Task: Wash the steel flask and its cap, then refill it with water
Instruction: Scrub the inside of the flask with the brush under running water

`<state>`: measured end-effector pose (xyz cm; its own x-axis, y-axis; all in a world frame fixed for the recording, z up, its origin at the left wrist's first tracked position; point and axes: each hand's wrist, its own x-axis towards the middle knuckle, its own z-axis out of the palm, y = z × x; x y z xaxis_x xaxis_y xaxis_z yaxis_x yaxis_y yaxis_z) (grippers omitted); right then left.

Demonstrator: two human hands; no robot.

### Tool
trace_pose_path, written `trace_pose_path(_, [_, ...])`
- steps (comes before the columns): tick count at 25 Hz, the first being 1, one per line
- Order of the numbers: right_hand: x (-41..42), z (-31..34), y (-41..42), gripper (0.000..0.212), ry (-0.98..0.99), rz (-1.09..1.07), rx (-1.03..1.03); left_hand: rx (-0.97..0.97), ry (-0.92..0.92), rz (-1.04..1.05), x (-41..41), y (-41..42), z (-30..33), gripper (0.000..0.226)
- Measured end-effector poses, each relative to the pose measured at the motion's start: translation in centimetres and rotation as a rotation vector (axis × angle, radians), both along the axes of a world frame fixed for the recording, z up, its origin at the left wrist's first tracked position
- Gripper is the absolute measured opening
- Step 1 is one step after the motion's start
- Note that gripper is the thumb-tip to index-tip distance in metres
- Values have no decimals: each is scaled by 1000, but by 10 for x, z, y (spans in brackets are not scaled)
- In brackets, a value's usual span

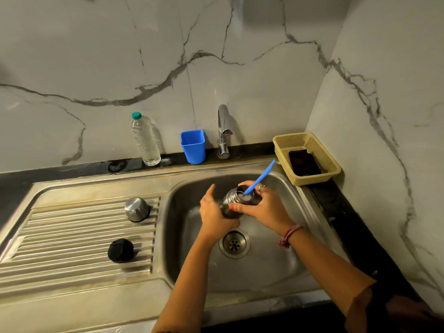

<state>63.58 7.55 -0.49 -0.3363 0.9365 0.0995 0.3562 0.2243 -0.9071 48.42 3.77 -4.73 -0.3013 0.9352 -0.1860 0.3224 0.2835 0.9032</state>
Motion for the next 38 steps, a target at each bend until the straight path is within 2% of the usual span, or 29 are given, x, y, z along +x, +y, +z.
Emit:
trace_pose_path(1, [2, 1, -5, 56, -9, -11, 28, -62, -186, 118, -1, -10, -4, 115])
trace_pose_path(2, [4, 2, -9, 56, -18, -16, 51, -123, -394, 245, 0, -19, -7, 102])
trace_pose_path(4, [7, 5, -17, 55, -19, -18, 69, -273, -885, 411, 5, -32, -8, 56])
trace_pose_path(5, [8, 7, -21, 55, -4, -22, 68, -306, -1136, 444, 9, -36, -7, 44])
trace_pose_path(6, [7, 9, -25, 55, 18, -27, 67, -304, -1322, 469, 10, -37, -6, 48])
trace_pose_path(7, [5, 10, -30, 55, 38, -29, 68, -279, -1425, 485, 10, -36, -5, 56])
trace_pose_path(10, [2, 12, -42, 57, 43, 41, 24, -226, -1414, 496, 6, -26, 1, 67])
trace_pose_path(12, [14, 31, -42, 56, 43, 232, -194, -244, -1396, 498, 0, -23, 4, 62])
trace_pose_path(14, [36, 63, -28, 48, -42, 380, -388, -262, -1375, 498, -7, -23, 7, 58])
trace_pose_path(17, [59, 124, -8, 26, -197, 291, -434, -271, -1312, 482, -13, -24, 12, 52])
trace_pose_path(18, [56, 142, -10, 32, -307, 298, -421, -275, -1297, 480, -14, -24, 15, 49])
trace_pose_path(20, [42, 158, -28, 43, -712, 413, -294, -278, -1286, 485, -15, -23, 20, 45])
trace_pose_path(22, [30, 145, -53, 36, -1131, 481, 49, -271, -1292, 497, -19, -22, 23, 43])
trace_pose_path(23, [26, 133, -64, 30, -1238, 442, 263, -263, -1295, 502, -22, -21, 24, 42])
trace_pose_path(25, [21, 110, -81, 27, -1240, 324, 425, -237, -1300, 501, -26, -18, 25, 43])
trace_pose_path(29, [13, 81, -96, 27, -1204, 188, 536, -180, -1278, 502, -33, -13, 28, 45])
trace_pose_path(31, [6, 75, -99, 27, -1145, 172, 424, -172, -1271, 478, -36, -11, 28, 38])
trace_pose_path(35, [17, 110, -76, 33, -1087, 230, 93, -168, -1325, 490, -41, -6, 28, 43])
trace_pose_path(38, [18, 113, -77, 30, -1095, 221, 47, -154, -1350, 488, -39, -3, 28, 43])
